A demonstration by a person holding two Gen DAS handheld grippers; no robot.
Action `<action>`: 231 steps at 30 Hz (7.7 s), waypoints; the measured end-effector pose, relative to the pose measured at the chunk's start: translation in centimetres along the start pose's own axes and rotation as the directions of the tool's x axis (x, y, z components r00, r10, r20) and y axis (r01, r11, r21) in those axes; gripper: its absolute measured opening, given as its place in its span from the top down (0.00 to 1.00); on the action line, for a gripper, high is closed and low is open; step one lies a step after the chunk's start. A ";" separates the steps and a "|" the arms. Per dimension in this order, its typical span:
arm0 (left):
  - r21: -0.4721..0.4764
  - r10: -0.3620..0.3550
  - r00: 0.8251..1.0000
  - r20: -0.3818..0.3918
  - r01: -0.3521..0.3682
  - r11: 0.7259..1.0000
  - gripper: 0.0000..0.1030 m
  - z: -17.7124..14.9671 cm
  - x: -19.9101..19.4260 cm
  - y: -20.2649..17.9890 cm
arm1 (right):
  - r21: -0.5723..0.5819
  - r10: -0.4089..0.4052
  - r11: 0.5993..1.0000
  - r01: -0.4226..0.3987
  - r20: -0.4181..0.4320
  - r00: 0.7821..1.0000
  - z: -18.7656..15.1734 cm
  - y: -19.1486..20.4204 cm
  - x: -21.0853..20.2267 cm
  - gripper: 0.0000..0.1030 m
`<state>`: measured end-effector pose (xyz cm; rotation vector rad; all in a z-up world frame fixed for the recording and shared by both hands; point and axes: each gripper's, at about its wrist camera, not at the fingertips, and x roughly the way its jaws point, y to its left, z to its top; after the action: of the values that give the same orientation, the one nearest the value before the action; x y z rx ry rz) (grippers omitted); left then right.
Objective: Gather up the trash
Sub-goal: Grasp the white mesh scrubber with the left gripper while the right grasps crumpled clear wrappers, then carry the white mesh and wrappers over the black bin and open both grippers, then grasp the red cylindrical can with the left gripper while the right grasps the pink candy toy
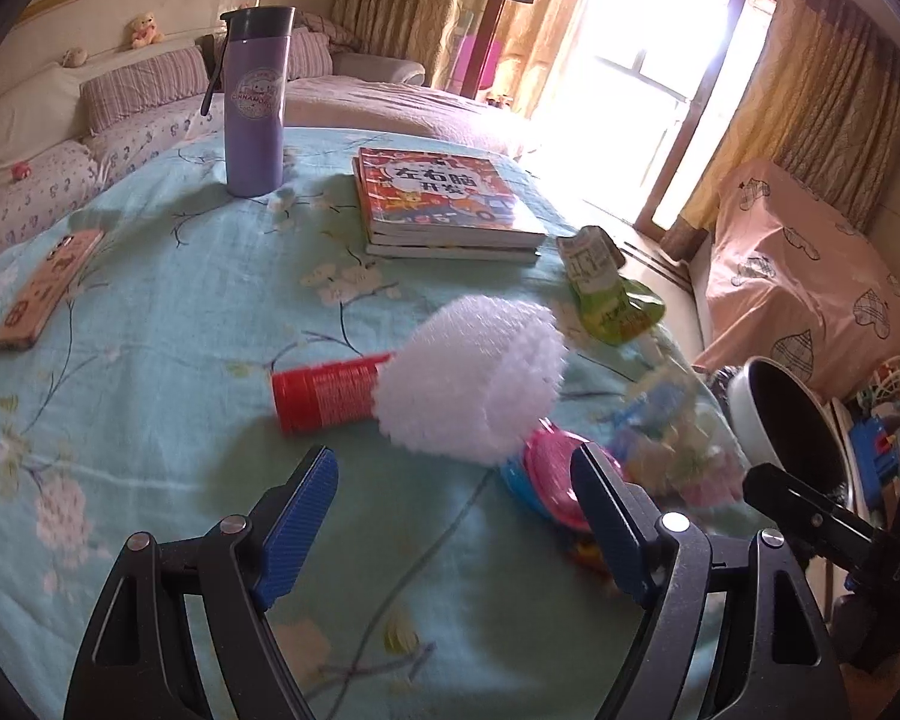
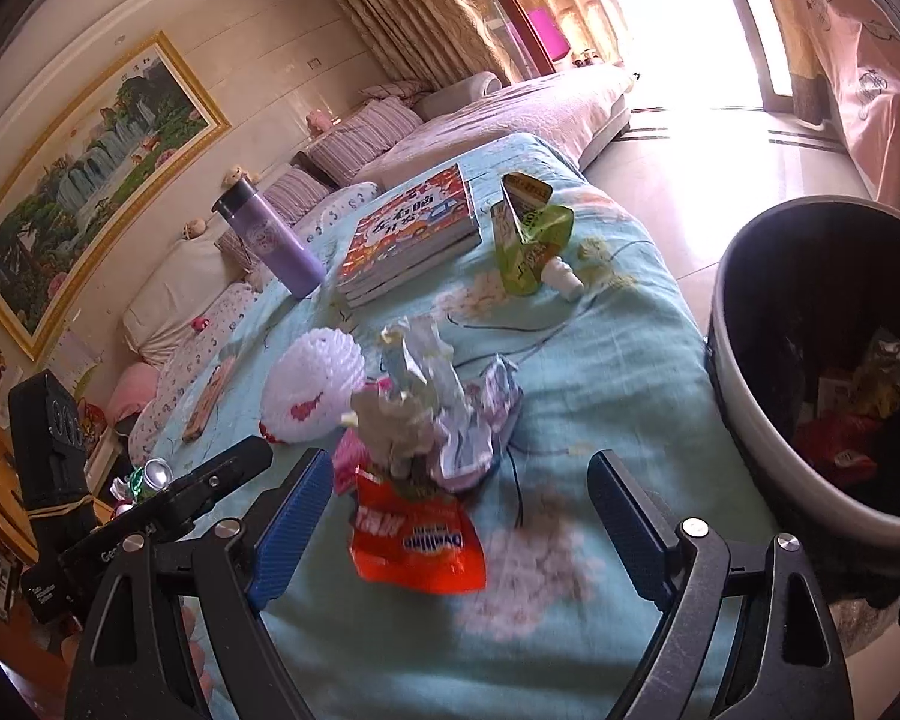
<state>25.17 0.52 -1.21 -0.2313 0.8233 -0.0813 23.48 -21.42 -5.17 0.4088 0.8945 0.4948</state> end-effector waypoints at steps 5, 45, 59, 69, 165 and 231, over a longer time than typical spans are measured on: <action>-0.032 -0.006 0.998 -0.061 0.004 0.999 0.51 0.9 3.1 0.6 | 0.014 0.012 1.000 -0.012 -0.029 1.000 0.3 -0.5 1.8 0.26; 0.170 -0.233 0.971 -0.052 0.238 0.956 0.89 -1.9 -1.2 -10.4 | 0.106 -0.151 0.985 0.133 0.181 0.972 -1.0 -8.8 -11.8 0.86; 0.227 -0.255 0.963 -0.084 0.268 0.936 0.89 -1.7 1.4 -15.3 | 0.149 -0.212 0.972 0.184 0.198 0.957 -0.8 -12.3 -13.5 0.86; 0.277 -0.265 0.959 -0.102 0.284 0.918 0.89 -1.0 3.3 -19.0 | 0.147 -0.241 0.966 0.214 0.197 0.950 0.2 -13.3 -13.7 0.86; 0.294 0.078 0.994 -0.080 -0.051 0.954 0.28 2.7 7.4 3.1 | 0.033 0.075 0.997 -0.072 -0.108 0.991 -3.4 0.8 1.9 0.22; 0.071 -0.009 0.998 -0.062 0.013 0.997 0.72 -4.2 -1.6 6.2 | -0.130 0.083 0.986 -0.107 -0.178 0.981 -5.4 8.3 3.4 0.61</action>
<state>20.90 6.11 -4.29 -0.1663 0.8791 -0.1289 18.95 -12.00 -5.93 0.2854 1.0037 0.6840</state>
